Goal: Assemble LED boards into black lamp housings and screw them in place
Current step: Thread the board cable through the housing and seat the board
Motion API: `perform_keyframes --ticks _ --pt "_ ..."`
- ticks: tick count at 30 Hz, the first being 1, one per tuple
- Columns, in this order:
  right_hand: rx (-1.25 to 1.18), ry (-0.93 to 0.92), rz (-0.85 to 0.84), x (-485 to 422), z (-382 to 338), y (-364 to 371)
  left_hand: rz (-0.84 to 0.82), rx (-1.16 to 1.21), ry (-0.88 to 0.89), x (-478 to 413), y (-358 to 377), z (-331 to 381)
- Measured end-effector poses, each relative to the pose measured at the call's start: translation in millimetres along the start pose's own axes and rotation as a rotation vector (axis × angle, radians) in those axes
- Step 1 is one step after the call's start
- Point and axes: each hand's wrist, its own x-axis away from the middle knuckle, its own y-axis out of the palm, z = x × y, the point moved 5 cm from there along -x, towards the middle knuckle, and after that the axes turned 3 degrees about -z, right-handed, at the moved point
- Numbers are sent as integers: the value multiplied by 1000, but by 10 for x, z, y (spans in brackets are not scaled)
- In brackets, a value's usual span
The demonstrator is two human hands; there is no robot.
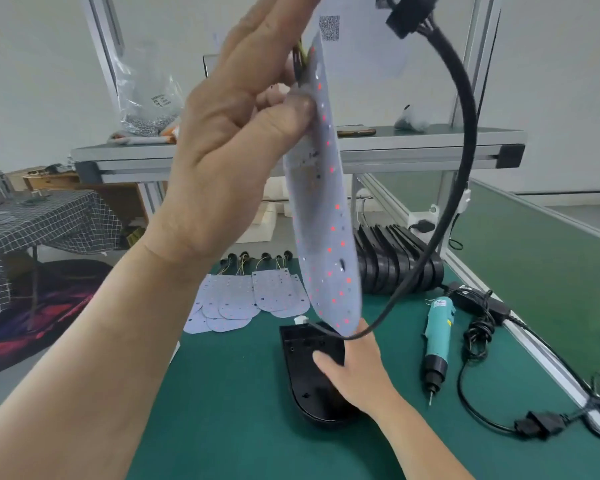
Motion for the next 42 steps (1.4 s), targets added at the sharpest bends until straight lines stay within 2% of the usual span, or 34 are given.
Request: perform_keyframes --ticks 2,4,8,10,13,15,19,23,29,33,37,42 --pt "-46 -95 113 -5 -74 -102 -23 -58 -23 34 17 -120" --pt "-154 -84 155 -26 -54 -204 37 -9 -153 139 -1 -362" --pt "-453 -26 220 -105 -80 -453 193 145 -549 637 -35 -1019" --pt "-601 -35 246 -177 -114 -593 277 227 -802 966 -61 -1371" --pt "-598 -73 242 -266 -180 -730 421 464 -1220 1541 -47 -1780" --pt "-564 -68 236 -313 -180 -736 453 607 -1452 1889 22 -1871" --pt "-490 -45 199 -369 -133 -616 562 736 -1736 2402 98 -1937" --pt "-360 -79 189 -387 -54 -523 651 851 -1776 2627 194 -1970" --pt "-162 -119 130 -413 -45 -433 627 920 -1664 2716 131 -2003" --pt "-45 -230 99 -404 -142 -424 713 931 -1642 2792 109 -2060" --pt "-37 -253 78 -417 -189 -418 761 948 -1697 2807 237 -1991" --pt "-57 -237 -22 -405 -239 -408 679 951 -1735 2763 284 -1936"
